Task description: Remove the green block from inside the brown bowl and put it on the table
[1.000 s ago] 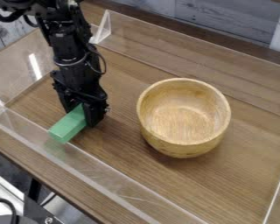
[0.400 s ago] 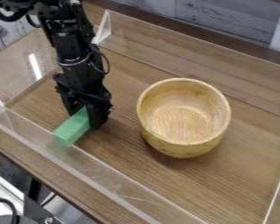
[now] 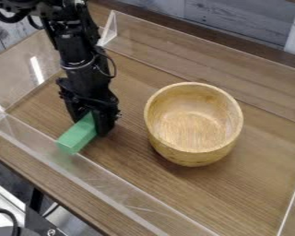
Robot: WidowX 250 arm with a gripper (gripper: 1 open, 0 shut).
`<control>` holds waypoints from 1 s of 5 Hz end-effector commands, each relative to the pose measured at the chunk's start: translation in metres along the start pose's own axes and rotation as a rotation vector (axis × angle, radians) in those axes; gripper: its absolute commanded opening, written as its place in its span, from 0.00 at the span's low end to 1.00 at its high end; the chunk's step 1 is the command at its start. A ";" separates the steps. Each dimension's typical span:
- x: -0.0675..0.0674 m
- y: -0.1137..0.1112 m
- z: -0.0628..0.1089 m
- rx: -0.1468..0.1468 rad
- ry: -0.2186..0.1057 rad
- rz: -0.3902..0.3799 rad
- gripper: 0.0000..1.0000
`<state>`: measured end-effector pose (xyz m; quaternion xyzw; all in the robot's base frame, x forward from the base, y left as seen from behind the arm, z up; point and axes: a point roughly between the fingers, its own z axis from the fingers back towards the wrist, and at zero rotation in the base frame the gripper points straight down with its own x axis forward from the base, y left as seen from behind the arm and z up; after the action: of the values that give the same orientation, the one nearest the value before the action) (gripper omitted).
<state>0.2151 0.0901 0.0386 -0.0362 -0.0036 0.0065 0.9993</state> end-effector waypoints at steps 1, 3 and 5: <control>0.011 0.000 0.011 0.014 -0.045 -0.001 0.00; 0.012 -0.004 0.008 0.001 -0.033 0.002 0.00; 0.013 -0.005 0.029 -0.005 -0.051 0.012 1.00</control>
<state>0.2188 0.0825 0.0542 -0.0510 -0.0013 0.0153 0.9986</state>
